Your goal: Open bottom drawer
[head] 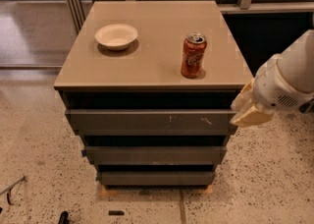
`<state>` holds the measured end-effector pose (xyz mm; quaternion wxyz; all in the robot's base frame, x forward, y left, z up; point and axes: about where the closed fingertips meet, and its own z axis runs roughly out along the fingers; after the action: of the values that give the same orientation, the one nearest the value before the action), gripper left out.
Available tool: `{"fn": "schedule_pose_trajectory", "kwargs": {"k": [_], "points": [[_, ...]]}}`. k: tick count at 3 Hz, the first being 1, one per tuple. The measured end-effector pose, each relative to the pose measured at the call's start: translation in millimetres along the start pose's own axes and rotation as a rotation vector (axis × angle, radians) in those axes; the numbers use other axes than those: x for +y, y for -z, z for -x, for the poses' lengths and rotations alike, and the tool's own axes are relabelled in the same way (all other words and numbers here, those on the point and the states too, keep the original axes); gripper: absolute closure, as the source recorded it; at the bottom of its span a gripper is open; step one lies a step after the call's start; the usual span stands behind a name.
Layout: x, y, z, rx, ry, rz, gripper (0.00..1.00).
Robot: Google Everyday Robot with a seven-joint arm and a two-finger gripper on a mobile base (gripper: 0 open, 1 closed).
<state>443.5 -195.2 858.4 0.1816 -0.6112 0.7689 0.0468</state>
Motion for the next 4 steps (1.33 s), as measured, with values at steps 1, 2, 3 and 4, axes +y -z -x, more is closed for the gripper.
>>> {"fn": "schedule_pose_trajectory", "kwargs": {"k": [1,2,3,4], "points": [[9,-86,-7,-0.052,-0.007,0.096,0.86],[17,-147,-17,-0.078,-0.027,0.174,1.00],[17,-147,-17,-0.078,-0.027,0.174,1.00],[17,-174,-28,-0.084,-0.014,0.157,1.00]]}}
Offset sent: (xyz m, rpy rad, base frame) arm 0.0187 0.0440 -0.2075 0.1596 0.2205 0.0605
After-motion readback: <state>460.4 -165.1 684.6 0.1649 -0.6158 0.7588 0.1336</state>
